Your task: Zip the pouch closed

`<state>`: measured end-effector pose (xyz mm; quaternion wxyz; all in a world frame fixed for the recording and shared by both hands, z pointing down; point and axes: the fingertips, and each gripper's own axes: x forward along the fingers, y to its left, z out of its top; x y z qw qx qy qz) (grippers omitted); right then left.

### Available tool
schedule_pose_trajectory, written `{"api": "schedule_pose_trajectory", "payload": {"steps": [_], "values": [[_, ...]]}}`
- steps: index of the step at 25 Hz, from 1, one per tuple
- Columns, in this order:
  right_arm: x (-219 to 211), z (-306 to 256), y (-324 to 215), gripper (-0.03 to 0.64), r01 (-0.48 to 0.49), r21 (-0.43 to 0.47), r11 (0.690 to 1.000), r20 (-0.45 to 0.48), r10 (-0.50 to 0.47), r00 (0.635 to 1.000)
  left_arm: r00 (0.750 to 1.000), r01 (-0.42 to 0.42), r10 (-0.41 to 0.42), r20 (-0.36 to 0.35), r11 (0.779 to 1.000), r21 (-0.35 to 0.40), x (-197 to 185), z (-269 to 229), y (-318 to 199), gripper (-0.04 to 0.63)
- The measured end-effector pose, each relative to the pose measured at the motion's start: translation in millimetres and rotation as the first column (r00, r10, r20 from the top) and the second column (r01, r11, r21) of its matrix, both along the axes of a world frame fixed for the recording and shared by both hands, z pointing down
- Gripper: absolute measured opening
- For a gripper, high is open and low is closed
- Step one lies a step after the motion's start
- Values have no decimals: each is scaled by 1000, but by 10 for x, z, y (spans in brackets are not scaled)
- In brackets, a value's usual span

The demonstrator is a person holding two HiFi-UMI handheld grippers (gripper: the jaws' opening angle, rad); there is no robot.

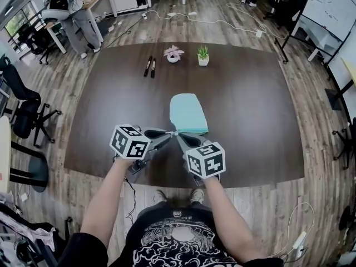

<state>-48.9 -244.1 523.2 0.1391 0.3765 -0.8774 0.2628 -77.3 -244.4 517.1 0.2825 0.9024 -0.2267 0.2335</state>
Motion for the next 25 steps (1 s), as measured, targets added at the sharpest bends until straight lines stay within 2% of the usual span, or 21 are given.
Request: {"api": "schedule_pose_trajectory", "payload": {"steps": [10,20,25], "values": [[5,19,-15,3,-15,13,1000,-16,15,1000,999,41,-42,24,999,33,-58,-8,-31,25],[25,-47,-29,3,-20,46,999,-34,22,999,982,180,-180,-55,984,8,-63,-82,-43,25],[20,-21,0,3,-24,36,999,-31,25,999,976,209,-209,-63,978,-3,-75,-55,0,25]]}}
